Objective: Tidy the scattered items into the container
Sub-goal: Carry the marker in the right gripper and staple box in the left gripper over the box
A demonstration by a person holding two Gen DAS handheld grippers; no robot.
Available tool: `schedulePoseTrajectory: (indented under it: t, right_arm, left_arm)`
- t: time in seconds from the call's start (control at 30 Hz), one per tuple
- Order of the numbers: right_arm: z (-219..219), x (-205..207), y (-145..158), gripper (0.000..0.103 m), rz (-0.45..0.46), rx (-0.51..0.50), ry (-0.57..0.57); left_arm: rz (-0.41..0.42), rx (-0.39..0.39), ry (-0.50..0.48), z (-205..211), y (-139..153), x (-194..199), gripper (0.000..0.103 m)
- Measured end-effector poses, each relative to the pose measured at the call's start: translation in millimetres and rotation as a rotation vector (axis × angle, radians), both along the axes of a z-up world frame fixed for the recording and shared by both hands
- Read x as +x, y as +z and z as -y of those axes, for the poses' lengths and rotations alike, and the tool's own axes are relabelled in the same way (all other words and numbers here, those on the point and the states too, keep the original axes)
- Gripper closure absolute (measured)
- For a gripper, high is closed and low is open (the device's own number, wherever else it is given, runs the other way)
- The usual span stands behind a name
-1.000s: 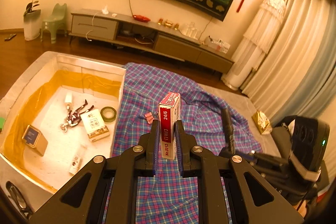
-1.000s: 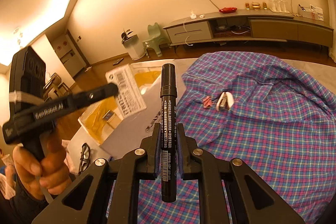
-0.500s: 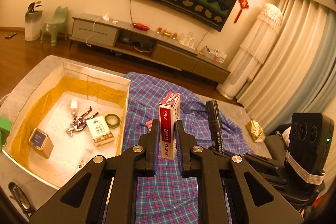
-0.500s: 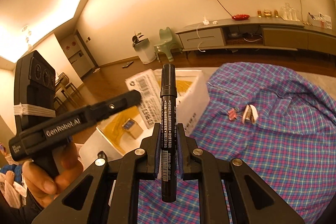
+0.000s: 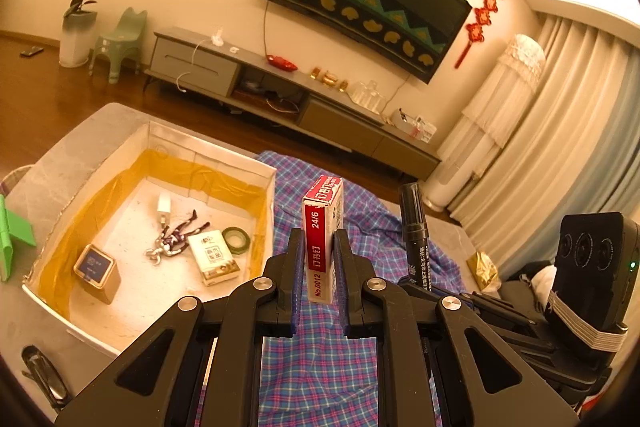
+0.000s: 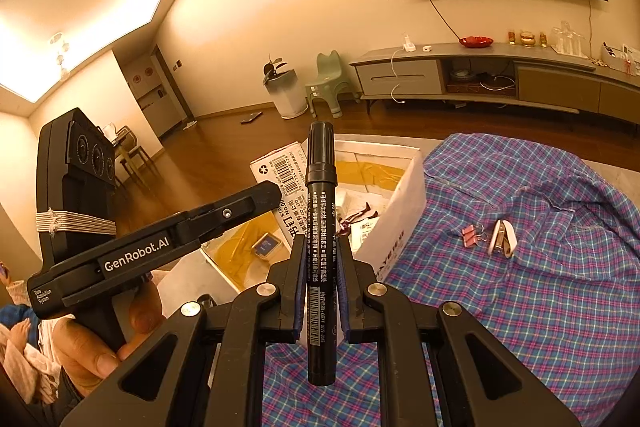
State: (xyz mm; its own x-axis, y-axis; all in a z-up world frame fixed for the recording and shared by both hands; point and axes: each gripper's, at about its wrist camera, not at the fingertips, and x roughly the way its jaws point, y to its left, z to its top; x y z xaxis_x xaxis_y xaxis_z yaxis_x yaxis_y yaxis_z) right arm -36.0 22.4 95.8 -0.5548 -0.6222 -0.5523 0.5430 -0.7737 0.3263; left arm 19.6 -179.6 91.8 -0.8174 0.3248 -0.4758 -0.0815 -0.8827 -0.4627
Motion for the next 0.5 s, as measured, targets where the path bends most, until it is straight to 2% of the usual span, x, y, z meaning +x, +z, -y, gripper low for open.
schedulePoseTrajectory:
  t: [0.5]
  right_arm:
    - [41.7, -12.9, 5.0, 0.089, -0.007, 0.034, 0.035]
  left_arm:
    - [0.019, 0.067, 0.053, 39.5, -16.9, -10.3, 0.089]
